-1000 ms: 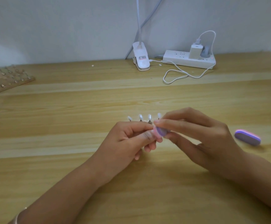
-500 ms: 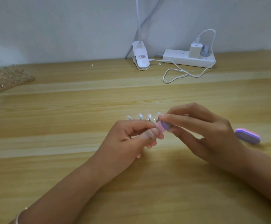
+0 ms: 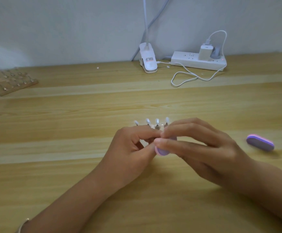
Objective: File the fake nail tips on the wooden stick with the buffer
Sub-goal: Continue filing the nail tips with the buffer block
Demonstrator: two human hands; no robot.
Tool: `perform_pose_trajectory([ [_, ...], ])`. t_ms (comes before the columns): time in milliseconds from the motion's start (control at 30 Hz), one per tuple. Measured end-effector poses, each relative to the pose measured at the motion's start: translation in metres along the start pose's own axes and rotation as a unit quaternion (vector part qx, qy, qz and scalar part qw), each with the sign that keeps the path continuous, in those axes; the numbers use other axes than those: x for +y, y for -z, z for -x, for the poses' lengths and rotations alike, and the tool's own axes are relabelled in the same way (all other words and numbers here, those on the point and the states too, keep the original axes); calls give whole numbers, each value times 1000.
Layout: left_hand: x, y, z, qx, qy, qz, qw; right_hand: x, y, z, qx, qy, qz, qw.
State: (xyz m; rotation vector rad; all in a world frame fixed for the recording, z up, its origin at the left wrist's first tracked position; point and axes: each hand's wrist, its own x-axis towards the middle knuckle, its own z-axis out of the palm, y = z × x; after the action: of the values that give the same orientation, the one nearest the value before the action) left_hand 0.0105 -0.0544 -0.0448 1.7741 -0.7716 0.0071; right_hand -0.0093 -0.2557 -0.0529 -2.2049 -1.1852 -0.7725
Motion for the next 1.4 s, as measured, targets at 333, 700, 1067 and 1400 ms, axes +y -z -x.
perform_pose_trajectory([
  [333, 1, -1, 0, 8, 13, 5, 1000, 6, 3, 1, 12, 8, 15, 1000],
  [700, -6, 1, 0, 5, 60, 60, 996, 10, 8, 2, 53, -43, 35, 997],
  [1067, -4, 3, -1, 20, 86, 66, 994, 11, 13, -2, 113, -156, -19, 981],
  [1400, -7, 2, -1, 11, 106, 99, 989, 31, 25, 7, -77, -315, 119, 938],
])
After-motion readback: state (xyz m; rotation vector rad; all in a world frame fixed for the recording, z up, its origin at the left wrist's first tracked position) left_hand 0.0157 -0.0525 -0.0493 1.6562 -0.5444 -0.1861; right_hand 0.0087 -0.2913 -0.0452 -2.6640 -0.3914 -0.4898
